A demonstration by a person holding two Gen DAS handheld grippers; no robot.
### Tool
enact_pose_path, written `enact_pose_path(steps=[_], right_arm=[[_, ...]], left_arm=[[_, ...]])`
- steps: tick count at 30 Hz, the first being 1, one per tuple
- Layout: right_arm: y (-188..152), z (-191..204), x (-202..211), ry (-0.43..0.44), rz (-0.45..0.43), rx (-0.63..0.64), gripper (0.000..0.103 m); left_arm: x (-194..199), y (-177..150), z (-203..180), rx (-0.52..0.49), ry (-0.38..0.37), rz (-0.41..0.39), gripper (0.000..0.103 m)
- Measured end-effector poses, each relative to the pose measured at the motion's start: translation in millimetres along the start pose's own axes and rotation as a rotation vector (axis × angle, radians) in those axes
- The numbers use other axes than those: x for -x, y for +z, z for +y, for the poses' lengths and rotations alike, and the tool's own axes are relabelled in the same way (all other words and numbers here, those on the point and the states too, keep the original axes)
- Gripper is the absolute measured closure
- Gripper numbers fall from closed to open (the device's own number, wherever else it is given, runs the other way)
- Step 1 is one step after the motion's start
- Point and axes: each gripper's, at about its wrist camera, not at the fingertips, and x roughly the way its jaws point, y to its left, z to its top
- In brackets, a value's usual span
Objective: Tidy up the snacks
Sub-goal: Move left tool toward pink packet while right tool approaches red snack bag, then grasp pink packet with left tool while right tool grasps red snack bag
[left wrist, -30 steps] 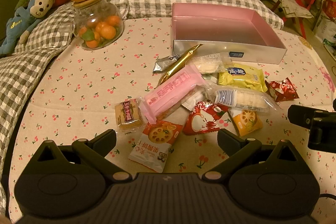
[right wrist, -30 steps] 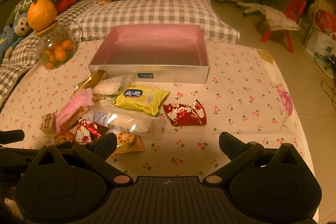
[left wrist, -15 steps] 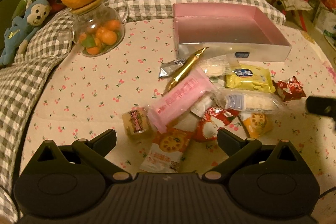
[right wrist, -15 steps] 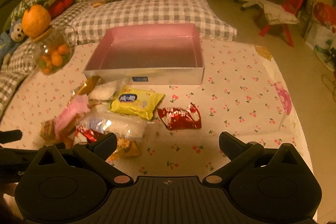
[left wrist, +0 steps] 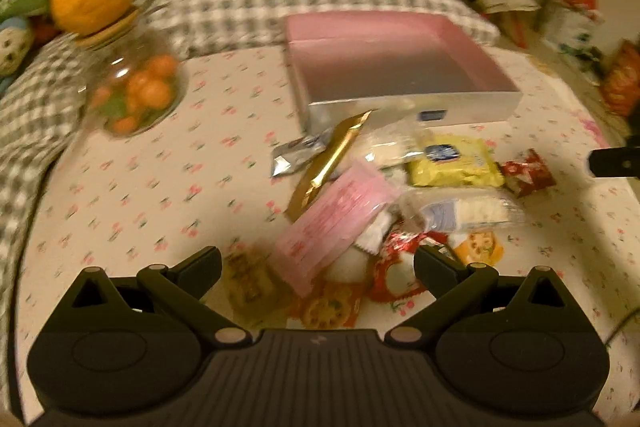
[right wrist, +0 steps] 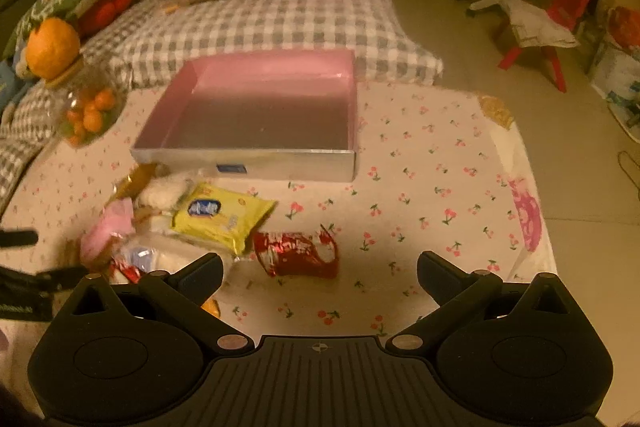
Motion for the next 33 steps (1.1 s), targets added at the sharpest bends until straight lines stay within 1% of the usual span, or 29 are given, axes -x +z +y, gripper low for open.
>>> enact_pose_path(steps=[3, 5, 9, 11, 12, 14, 16, 19, 22, 27, 30, 33], right_arm=[[0, -5, -11, 0.049, 0.045, -0.020, 0.000], [1, -6, -18, 0.063, 0.061, -0.025, 0.000], [4, -11, -35, 0.057, 0.092, -0.045, 0.000], [5, -15, -42, 0.057, 0.098, -0.066, 0.000], [6, -17, -45, 0.058, 0.098, -0.072, 0.000], [6, -19, -51, 0.058, 0.100, -0.081, 0.000], [6, -21, -55, 0.074, 0.098, -0.086, 0.000], [6, -21, -60, 0.085, 0.096, -0.085, 0.000], [6, -18, -67, 0.098, 0.102, -0.077, 0.000], [4, -18, -76, 0.073, 0.112, -0.067, 0.000], [4, -18, -80, 0.057, 0.110, -0.060, 0.000], [2, -18, -84, 0.068, 0.107, -0.062, 0.000]], left_arm=[[-8, 1, 6, -0.020, -0.061, -0.015, 0.004], [-14, 3, 10, -0.027, -0.096, -0.027, 0.008], [-24, 11, 17, -0.051, -0.178, -0.051, 0.021], [-29, 15, 19, -0.067, -0.221, -0.041, 0.024], [-30, 16, 20, -0.072, -0.244, -0.033, 0.027], [-32, 17, 21, -0.084, -0.283, -0.021, 0.028], [-32, 18, 20, -0.106, -0.292, -0.019, 0.031], [-33, 17, 22, -0.118, -0.299, -0.006, 0.032], [-36, 17, 26, -0.124, -0.288, 0.014, 0.032], [-42, 14, 33, -0.110, -0.266, 0.044, 0.032], [-45, 11, 32, -0.120, -0.253, 0.057, 0.041], [-44, 11, 30, -0.133, -0.234, 0.060, 0.045]])
